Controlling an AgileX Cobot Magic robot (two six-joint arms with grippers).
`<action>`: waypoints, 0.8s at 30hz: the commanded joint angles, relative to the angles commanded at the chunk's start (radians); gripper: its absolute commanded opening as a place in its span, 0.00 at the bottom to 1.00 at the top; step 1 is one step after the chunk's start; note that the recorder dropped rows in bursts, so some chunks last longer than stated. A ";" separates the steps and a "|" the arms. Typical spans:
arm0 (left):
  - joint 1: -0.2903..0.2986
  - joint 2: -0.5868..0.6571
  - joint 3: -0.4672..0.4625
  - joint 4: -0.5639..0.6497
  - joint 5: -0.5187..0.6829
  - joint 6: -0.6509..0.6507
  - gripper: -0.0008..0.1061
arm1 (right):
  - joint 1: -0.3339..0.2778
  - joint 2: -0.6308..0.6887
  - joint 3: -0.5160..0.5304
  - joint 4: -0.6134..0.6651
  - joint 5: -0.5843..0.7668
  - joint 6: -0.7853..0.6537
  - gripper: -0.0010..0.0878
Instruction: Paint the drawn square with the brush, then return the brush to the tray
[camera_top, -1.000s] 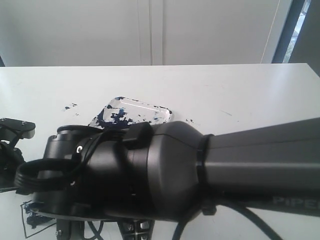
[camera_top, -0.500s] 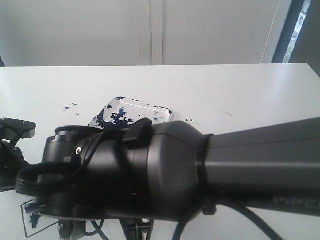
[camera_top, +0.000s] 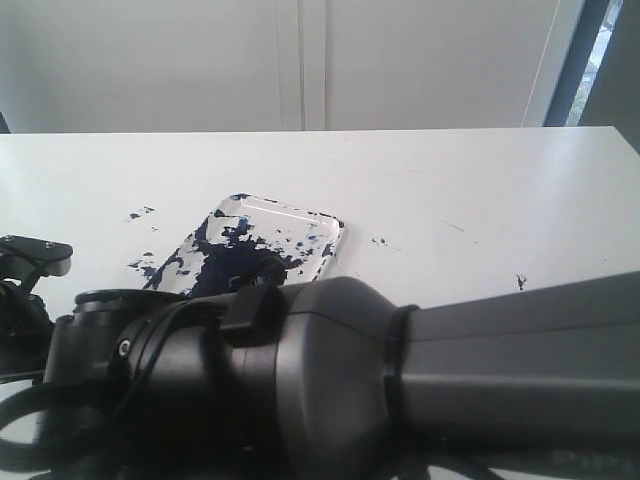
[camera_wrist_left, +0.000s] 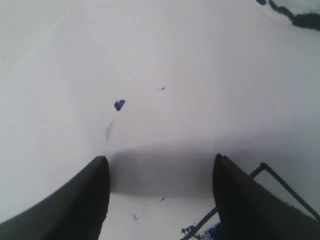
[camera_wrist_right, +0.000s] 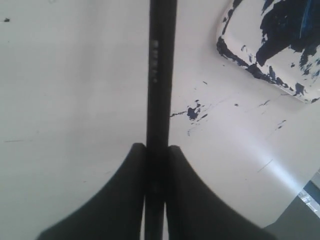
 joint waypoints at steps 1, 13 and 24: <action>0.000 0.000 0.000 0.000 0.000 0.000 0.61 | -0.005 0.000 0.000 0.000 0.000 0.000 0.01; 0.000 0.000 0.000 0.000 0.002 0.000 0.61 | -0.078 0.011 0.000 -0.029 0.000 0.021 0.01; 0.000 0.000 0.000 0.000 0.002 0.000 0.61 | -0.058 0.011 0.000 0.110 0.000 -0.014 0.01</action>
